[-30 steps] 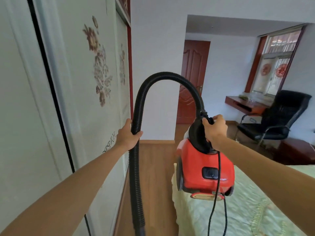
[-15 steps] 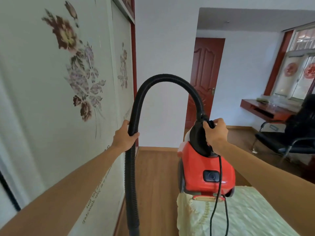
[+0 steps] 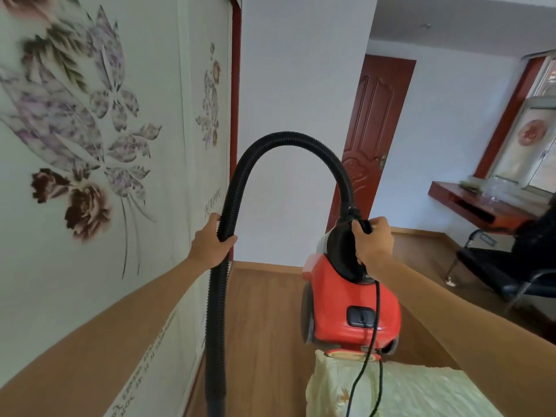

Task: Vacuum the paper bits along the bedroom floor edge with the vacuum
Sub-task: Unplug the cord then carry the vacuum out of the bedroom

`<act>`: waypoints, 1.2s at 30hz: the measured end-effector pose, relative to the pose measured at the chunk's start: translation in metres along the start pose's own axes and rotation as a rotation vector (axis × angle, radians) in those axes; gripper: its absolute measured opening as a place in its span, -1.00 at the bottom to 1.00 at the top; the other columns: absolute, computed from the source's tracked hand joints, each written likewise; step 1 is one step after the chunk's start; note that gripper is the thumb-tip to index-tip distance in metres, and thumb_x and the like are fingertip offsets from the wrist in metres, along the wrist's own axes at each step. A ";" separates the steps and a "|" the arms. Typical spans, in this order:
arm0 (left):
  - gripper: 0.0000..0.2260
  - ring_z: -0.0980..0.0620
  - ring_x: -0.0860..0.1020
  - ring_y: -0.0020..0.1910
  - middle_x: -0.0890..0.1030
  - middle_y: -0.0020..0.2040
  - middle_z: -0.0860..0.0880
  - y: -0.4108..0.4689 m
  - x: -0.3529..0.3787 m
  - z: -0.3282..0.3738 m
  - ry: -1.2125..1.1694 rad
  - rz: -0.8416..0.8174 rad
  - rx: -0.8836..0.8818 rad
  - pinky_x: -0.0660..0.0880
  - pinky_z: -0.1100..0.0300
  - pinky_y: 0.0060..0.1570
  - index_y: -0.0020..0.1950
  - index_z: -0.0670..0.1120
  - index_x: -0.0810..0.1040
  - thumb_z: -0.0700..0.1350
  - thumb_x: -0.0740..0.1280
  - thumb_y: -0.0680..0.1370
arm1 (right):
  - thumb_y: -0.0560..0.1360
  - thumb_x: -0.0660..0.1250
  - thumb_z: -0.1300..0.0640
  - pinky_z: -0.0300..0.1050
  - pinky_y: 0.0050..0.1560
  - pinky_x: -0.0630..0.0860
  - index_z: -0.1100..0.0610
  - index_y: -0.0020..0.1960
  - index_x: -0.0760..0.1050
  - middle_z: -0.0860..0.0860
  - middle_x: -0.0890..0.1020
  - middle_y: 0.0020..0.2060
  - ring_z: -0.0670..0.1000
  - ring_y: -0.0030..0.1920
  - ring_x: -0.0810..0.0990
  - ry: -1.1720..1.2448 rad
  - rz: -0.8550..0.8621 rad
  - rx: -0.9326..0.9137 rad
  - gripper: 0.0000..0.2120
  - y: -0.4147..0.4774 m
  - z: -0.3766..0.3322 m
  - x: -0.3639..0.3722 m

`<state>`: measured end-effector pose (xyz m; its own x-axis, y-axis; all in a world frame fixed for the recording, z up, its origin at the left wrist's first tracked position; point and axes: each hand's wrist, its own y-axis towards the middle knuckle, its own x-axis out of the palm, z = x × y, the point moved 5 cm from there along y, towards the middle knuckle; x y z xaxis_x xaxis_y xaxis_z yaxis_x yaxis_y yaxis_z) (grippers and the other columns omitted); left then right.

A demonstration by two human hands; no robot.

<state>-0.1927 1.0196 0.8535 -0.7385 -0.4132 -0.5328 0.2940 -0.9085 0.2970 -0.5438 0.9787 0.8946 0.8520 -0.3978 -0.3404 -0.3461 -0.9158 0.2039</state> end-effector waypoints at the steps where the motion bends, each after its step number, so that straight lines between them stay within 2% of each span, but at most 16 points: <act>1: -0.58 0.03 0.55 -0.27 0.59 0.02 -0.12 0.017 0.004 -0.006 -0.012 -0.009 -0.004 0.47 0.25 -0.34 0.37 -0.10 0.31 -0.08 0.39 0.58 | 0.59 0.30 -0.01 -0.11 -0.44 0.47 0.09 0.07 0.33 0.20 0.59 -0.09 0.15 -0.31 0.54 -0.003 -0.001 0.002 -0.78 0.013 -0.002 0.010; 4: -0.58 0.01 0.55 -0.28 0.58 -0.03 -0.10 0.067 0.009 -0.012 -0.044 -0.016 -0.003 0.49 0.23 -0.35 0.36 -0.08 0.32 -0.07 0.39 0.58 | 0.60 0.30 0.01 -0.17 -0.53 0.42 0.12 0.08 0.34 0.18 0.58 -0.12 0.13 -0.34 0.53 0.009 0.012 0.002 -0.78 0.047 -0.011 0.033; 13: -0.59 -0.01 0.58 -0.27 0.61 -0.02 -0.12 0.179 0.030 -0.024 -0.074 -0.015 0.026 0.54 0.17 -0.30 0.33 -0.08 0.33 -0.06 0.41 0.57 | 0.61 0.29 0.03 -0.14 -0.54 0.44 0.10 0.08 0.30 0.11 0.53 -0.20 0.09 -0.38 0.51 0.045 0.044 0.021 -0.79 0.129 -0.030 0.090; 17: -0.62 0.02 0.56 -0.30 0.59 -0.07 -0.09 0.222 0.050 -0.037 -0.062 -0.024 0.031 0.51 0.21 -0.37 0.28 -0.09 0.34 -0.08 0.41 0.57 | 0.60 0.30 0.03 -0.15 -0.55 0.44 0.11 0.08 0.31 0.12 0.53 -0.19 0.10 -0.39 0.52 0.042 0.050 0.021 -0.78 0.172 -0.023 0.123; 24: -0.61 0.12 0.51 -0.30 0.56 -0.05 -0.09 0.317 0.104 -0.058 -0.047 -0.022 0.059 0.41 0.34 -0.38 0.30 -0.13 0.34 -0.11 0.42 0.56 | 0.59 0.31 0.02 -0.11 -0.46 0.46 0.11 0.07 0.34 0.11 0.54 -0.15 0.14 -0.33 0.54 0.071 0.035 0.050 -0.79 0.267 0.009 0.191; 28: -0.58 0.07 0.55 -0.31 0.58 -0.08 -0.11 0.384 0.144 -0.076 -0.073 -0.037 0.015 0.45 0.31 -0.39 0.33 -0.13 0.33 -0.10 0.42 0.56 | 0.60 0.31 0.02 -0.11 -0.48 0.47 0.12 0.08 0.34 0.10 0.54 -0.15 0.14 -0.33 0.55 0.056 0.014 0.075 -0.79 0.328 0.027 0.232; 36: -0.58 0.04 0.56 -0.33 0.59 -0.09 -0.10 0.478 0.187 -0.106 -0.049 -0.038 -0.019 0.47 0.27 -0.40 0.34 -0.10 0.31 -0.09 0.41 0.57 | 0.59 0.31 0.00 0.02 -0.31 0.59 0.10 0.10 0.35 0.13 0.58 -0.12 0.15 -0.30 0.57 0.012 -0.026 0.086 -0.78 0.425 0.050 0.292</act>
<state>-0.1258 0.5018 0.8118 -0.7782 -0.3756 -0.5034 0.2767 -0.9245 0.2621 -0.4613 0.4707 0.8363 0.8655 -0.3739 -0.3333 -0.3561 -0.9273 0.1155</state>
